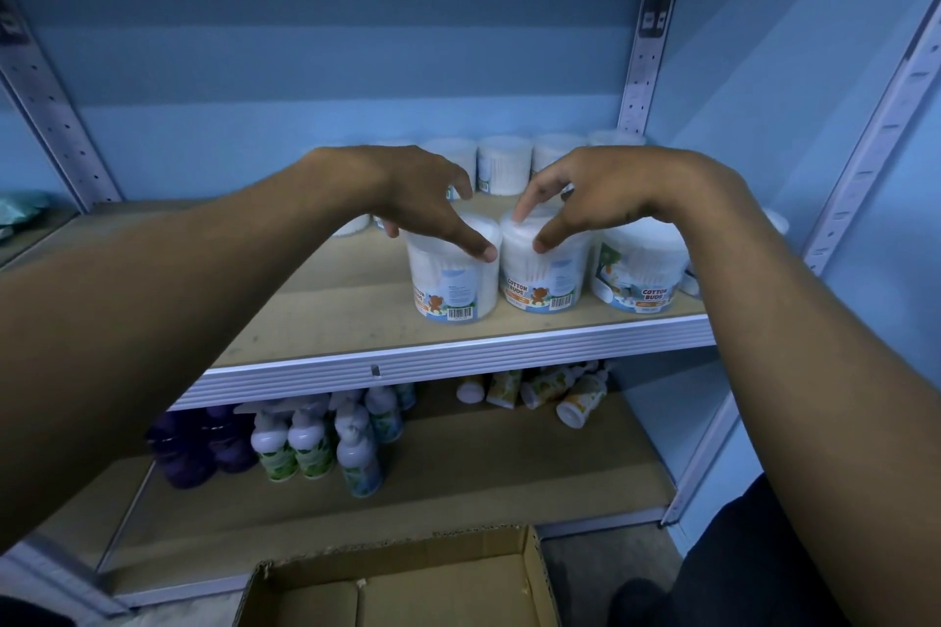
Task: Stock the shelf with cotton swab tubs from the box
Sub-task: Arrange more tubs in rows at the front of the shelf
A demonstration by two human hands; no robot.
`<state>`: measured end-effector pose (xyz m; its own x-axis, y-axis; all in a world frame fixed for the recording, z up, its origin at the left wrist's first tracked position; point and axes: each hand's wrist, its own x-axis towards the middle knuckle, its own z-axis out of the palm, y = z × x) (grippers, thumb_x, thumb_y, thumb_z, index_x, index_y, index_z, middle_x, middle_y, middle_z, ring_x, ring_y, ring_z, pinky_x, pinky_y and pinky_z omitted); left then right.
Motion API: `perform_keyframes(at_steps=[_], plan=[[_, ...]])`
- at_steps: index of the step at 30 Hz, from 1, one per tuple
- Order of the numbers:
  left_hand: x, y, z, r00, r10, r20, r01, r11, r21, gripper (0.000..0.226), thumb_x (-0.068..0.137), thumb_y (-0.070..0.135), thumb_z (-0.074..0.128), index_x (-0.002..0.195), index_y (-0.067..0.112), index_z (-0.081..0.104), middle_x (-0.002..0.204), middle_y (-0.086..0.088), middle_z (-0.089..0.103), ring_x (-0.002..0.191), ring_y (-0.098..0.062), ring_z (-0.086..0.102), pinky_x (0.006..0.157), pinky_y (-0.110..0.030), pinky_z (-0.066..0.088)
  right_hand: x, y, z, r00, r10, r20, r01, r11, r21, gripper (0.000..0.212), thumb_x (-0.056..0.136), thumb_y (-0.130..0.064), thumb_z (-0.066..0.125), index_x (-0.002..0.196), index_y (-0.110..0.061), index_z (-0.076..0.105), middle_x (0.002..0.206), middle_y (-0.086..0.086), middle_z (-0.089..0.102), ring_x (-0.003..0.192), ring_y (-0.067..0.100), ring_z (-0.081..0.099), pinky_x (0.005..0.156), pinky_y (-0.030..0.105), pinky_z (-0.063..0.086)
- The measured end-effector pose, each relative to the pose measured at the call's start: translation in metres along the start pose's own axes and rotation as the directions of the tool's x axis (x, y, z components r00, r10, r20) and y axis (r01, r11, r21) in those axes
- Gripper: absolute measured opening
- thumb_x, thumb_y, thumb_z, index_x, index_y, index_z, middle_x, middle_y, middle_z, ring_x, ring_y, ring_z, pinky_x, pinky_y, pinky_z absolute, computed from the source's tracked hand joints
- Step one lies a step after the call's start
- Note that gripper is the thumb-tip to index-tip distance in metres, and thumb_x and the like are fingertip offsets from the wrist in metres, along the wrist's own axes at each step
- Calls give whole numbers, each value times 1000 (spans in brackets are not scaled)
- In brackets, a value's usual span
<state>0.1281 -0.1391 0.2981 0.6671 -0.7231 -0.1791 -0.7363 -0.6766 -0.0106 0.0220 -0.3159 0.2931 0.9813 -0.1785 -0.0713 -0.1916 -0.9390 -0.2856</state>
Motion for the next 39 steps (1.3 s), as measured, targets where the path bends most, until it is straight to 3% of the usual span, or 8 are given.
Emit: perform_keyframes(at_steps=[2,4,10,17,21,25,29,39], plan=[[2,0,-1,1000,10,13,-10,1000,15,105,56,93,53,145,39,35,147,9,45,125,-20,55,107,-39,40,1,-1,-1,997,18,-75,-18,1000,-4,37,75,-52,80,108,-38,71,121,-12,59,115,12,56,90,30,42],[1,1,-3,998,21,55,-19,1000,-25,95,69,80,60,149,37,33,154,10,37,138,-19,39,108,-33,33,4,-2,2,991,43,-123,-45,999,-14,43,69,-63,79,103,-38,71,112,-13,59,110,14,57,87,32,44],[-1,5,-4,995,63,71,-63,998,-4,66,82,58,66,140,29,49,142,8,50,127,-19,48,105,-34,42,9,-5,9,995,38,-90,-44,997,-64,38,72,-61,78,100,-36,72,105,-14,57,110,14,57,87,33,45],[1,9,-4,997,22,72,-23,1000,7,81,68,78,64,133,30,55,131,7,56,104,-21,67,97,-37,51,0,-6,5,1000,21,-16,-22,999,-33,27,78,-37,80,102,-32,69,123,-11,62,113,14,58,95,34,47],[1,17,-1,999,-22,26,20,996,92,89,58,91,54,117,26,63,99,10,65,73,-16,72,76,-32,53,-2,-5,4,999,26,38,-23,997,-67,28,79,-31,78,104,-33,65,123,-11,59,115,14,56,91,31,45],[4,15,-2,999,-8,37,6,999,52,114,50,97,51,141,29,46,137,7,55,114,-22,62,96,-36,48,-7,-3,-2,1000,25,13,-25,1000,-2,36,75,-48,81,108,-40,67,126,-15,58,119,12,54,96,33,42],[-1,14,-10,996,42,73,-37,997,-64,90,76,70,64,150,27,36,154,8,36,136,-21,42,99,-30,38,-5,-2,-3,998,21,-64,-21,1000,4,43,72,-58,79,111,-42,66,126,-12,57,116,14,54,90,33,41],[2,6,-7,989,113,92,-106,991,-86,59,80,52,72,133,28,57,136,6,54,123,-21,52,103,-37,47,0,-3,2,1000,21,-9,-21,1000,-12,34,76,-52,79,107,-45,69,123,-16,51,113,11,48,90,32,39]])
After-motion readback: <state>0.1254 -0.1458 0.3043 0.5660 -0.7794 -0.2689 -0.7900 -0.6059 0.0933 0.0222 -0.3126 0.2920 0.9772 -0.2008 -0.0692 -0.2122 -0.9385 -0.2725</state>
